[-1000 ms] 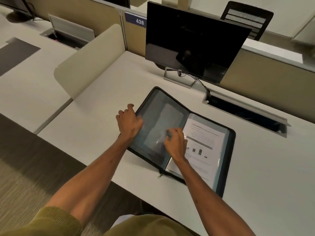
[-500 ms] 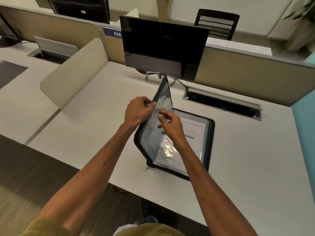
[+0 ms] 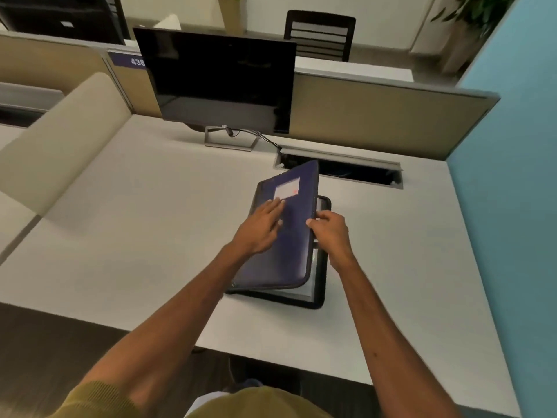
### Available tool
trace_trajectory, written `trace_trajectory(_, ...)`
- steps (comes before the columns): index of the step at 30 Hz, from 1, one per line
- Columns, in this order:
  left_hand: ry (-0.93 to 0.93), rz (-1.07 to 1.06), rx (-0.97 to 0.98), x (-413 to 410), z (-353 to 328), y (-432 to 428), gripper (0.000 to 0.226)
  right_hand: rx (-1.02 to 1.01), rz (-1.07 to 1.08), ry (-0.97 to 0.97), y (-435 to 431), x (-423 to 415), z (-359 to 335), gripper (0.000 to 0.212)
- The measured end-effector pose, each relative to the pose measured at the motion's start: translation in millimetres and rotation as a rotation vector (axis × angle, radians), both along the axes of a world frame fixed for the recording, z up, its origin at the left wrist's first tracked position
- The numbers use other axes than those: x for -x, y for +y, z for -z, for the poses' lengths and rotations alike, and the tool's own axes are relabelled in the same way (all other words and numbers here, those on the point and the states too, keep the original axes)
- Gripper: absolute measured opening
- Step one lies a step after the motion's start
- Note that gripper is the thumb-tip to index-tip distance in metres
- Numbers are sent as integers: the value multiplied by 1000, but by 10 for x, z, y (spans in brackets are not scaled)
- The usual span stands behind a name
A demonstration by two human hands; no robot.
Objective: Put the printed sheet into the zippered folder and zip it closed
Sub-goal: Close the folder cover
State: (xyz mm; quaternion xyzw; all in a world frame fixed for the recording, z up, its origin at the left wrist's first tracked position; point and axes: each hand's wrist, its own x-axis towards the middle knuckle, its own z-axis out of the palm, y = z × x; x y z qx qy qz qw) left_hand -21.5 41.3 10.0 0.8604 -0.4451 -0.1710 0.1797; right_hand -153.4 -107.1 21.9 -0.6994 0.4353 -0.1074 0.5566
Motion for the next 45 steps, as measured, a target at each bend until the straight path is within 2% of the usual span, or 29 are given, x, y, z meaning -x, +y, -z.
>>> trace_trajectory(5, -19, 58, -254, 195, 384, 71, 64, 108, -43, 263, -184, 296, 335, 22)
trace_trajectory(9, -1, 91, -356, 284, 550, 135, 66, 229, -96, 409, -129, 427, 521, 32)
trace_trajectory(12, -23, 119, -399, 305, 626, 182, 68, 365, -215, 456, 48, 445, 660, 40)
trace_trajectory(16, -36, 119, -398, 283, 671, 224, 70, 536, -369, 555, 259, 415, 803, 67)
trace_trajectory(19, -34, 116, -401, 263, 697, 260, 70, 655, -467, 575, 339, 363, 852, 72)
trace_trajectory(27, -19, 88, -390, 146, 670, 242, 72, 655, -562, 608, 415, 273, 913, 65)
trace_trajectory(29, -32, 16, -370, 90, 645, 288, 72, 668, -560, 608, 407, 248, 899, 64)
trace_trajectory(35, 111, -247, -179, -44, 585, 760, 61, 770, -485, 603, 497, 212, 860, 63)
trace_trajectory(37, 186, -324, -146, -67, 570, 954, 58, 788, -436, 554, 609, 192, 843, 60)
trace_trajectory(40, 223, -357, -154, -45, 560, 1241, 58, 832, -375, 403, 876, 173, 839, 42)
trace_trajectory(43, 192, -312, -176, 23, 569, 1520, 54, 845, -412, 274, 1222, 140, 829, 27)
trace_trajectory(45, 160, -251, -190, 53, 580, 1662, 50, 791, -476, 247, 1455, 119, 844, 26)
